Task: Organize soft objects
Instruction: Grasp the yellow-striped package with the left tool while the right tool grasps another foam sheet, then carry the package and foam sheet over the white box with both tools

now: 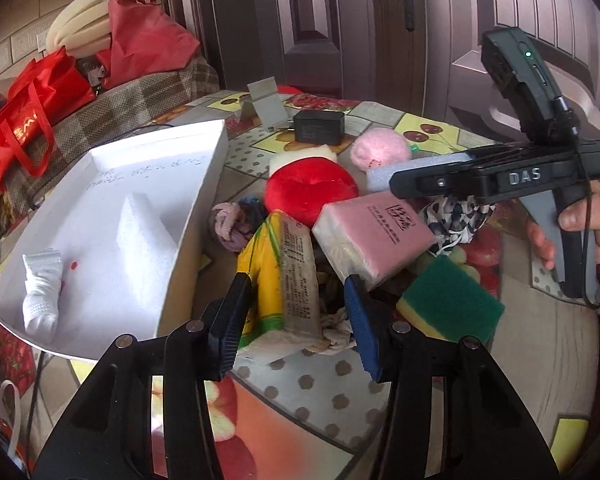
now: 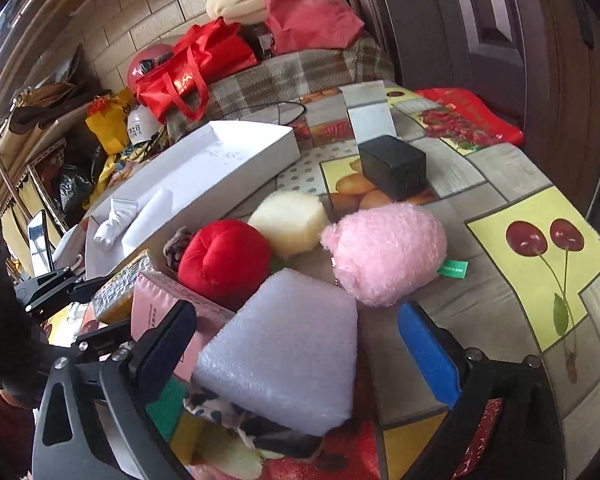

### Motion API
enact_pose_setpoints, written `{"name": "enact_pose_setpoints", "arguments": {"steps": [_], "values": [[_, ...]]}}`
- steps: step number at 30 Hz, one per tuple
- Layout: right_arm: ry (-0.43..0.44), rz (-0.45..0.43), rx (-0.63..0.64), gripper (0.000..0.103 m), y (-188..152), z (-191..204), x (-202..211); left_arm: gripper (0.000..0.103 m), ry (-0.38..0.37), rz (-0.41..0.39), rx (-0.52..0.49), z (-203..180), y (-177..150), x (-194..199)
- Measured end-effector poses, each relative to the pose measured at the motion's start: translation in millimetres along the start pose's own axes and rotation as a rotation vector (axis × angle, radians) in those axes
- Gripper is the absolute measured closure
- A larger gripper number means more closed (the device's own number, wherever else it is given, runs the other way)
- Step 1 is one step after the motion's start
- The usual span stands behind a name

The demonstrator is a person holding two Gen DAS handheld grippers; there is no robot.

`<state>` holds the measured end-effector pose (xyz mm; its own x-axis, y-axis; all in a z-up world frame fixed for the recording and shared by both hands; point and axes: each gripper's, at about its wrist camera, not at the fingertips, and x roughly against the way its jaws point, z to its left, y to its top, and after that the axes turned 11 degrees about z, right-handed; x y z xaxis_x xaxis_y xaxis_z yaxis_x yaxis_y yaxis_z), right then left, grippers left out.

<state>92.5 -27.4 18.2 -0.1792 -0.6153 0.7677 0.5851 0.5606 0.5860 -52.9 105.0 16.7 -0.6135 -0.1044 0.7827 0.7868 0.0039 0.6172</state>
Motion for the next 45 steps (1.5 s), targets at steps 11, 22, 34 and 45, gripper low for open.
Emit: {"name": "enact_pose_setpoints", "arguments": {"steps": [11, 22, 34, 45], "values": [[0.030, 0.033, -0.053, 0.044, -9.3, -28.5, 12.9, 0.068, 0.067, 0.066, 0.052, 1.1, 5.7, -13.2], [0.025, -0.203, -0.046, 0.048, -17.4, -23.7, 53.0, 0.079, 0.091, -0.130, 0.127, 12.7, -9.6, 24.6], [0.104, -0.352, -0.019, 0.049, -26.5, -4.8, 68.9, 0.079, 0.175, -0.348, 0.267, 26.9, -34.0, 65.3], [0.216, -0.315, 0.118, 0.049, -31.0, 69.1, 46.5, 0.079, 0.328, -0.355, 0.507, 91.3, -59.1, 75.0]]}}
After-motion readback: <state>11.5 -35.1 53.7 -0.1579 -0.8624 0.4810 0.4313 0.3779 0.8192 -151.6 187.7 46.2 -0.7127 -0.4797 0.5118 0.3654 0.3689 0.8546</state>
